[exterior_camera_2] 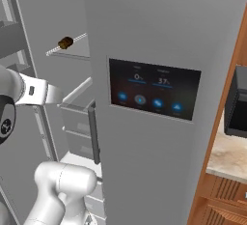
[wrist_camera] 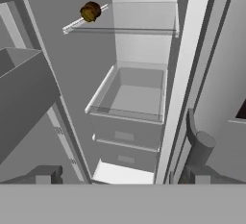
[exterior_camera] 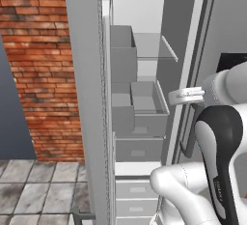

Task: Take the sweet potato and sweet potato out of the freezer and place them in the tupperware container on the counter. Then put the tupperware containing the vegetables back in the freezer.

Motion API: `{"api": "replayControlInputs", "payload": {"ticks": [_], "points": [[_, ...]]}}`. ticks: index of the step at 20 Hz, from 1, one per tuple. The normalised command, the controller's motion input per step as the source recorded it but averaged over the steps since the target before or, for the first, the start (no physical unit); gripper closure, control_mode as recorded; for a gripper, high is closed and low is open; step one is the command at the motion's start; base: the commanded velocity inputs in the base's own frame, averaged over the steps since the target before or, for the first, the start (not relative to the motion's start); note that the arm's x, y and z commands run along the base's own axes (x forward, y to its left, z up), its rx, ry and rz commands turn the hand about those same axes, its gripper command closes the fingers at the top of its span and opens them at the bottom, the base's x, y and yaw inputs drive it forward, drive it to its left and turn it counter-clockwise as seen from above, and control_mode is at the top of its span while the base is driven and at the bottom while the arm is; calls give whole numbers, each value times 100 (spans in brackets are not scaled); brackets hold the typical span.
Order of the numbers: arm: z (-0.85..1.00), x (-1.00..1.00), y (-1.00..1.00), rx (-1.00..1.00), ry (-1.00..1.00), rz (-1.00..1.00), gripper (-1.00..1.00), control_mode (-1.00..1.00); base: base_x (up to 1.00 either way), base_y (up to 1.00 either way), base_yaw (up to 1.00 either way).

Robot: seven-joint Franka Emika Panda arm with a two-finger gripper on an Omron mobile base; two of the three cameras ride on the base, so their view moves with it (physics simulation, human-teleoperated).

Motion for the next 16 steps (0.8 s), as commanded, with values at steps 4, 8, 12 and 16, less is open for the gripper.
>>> {"api": "replayControlInputs", "payload": {"ticks": [4, 8, 12, 16], "points": [[0, 0, 0, 0, 0, 0, -100, 100, 0, 0, 0], [0, 0, 0, 0, 0, 0, -100, -100, 0, 0, 0], [0, 3, 2, 4, 0, 2, -100, -100, 0, 0, 0], [20, 14, 10, 2, -2, 3, -100, -100, 0, 0, 0]]}}
